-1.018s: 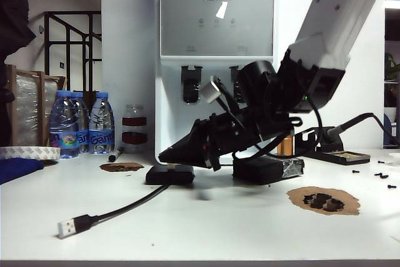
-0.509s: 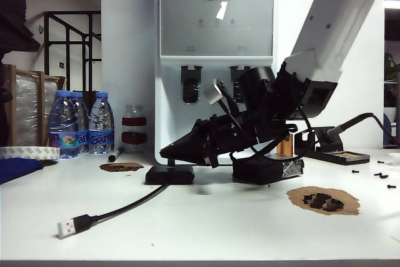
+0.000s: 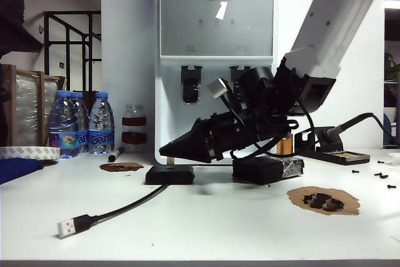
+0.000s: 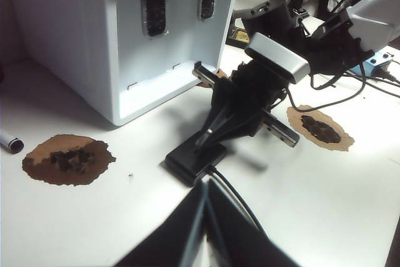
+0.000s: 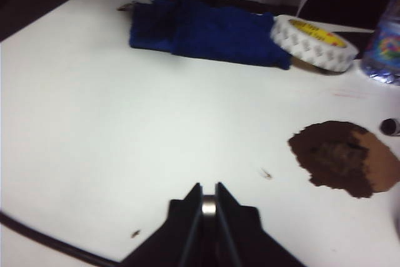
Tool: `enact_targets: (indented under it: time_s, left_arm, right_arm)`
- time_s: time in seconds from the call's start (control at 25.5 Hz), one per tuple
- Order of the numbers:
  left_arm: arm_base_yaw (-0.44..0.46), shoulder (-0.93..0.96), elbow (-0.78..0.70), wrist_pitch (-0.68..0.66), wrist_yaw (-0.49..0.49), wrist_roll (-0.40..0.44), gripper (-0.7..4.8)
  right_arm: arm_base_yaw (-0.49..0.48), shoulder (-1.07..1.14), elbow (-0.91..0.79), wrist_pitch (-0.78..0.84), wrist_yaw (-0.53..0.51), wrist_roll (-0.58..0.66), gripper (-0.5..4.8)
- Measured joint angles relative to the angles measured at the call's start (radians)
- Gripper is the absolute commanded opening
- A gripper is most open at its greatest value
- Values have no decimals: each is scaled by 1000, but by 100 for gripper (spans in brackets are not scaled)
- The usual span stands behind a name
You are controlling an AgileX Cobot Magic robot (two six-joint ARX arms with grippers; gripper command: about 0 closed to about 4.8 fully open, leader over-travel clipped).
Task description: Take the USB flash drive out of the black sponge and insert it into the slot on top of the black USB adpator box.
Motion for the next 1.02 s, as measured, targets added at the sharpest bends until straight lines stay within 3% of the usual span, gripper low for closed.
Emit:
enact_targets:
  time_s: [0.27,0.74,1.02]
  left_arm:
    - [0,0,0,0,0,53,-5]
    - [0,0,0,2,-5,82,-5]
    - [0,0,0,23,-48,85,-5]
  right_arm:
    - [0,1,3,-1,67,-30,-3]
    - [0,16,6,-3,-14,8,-3]
    - [0,26,6,34,7,9,-3]
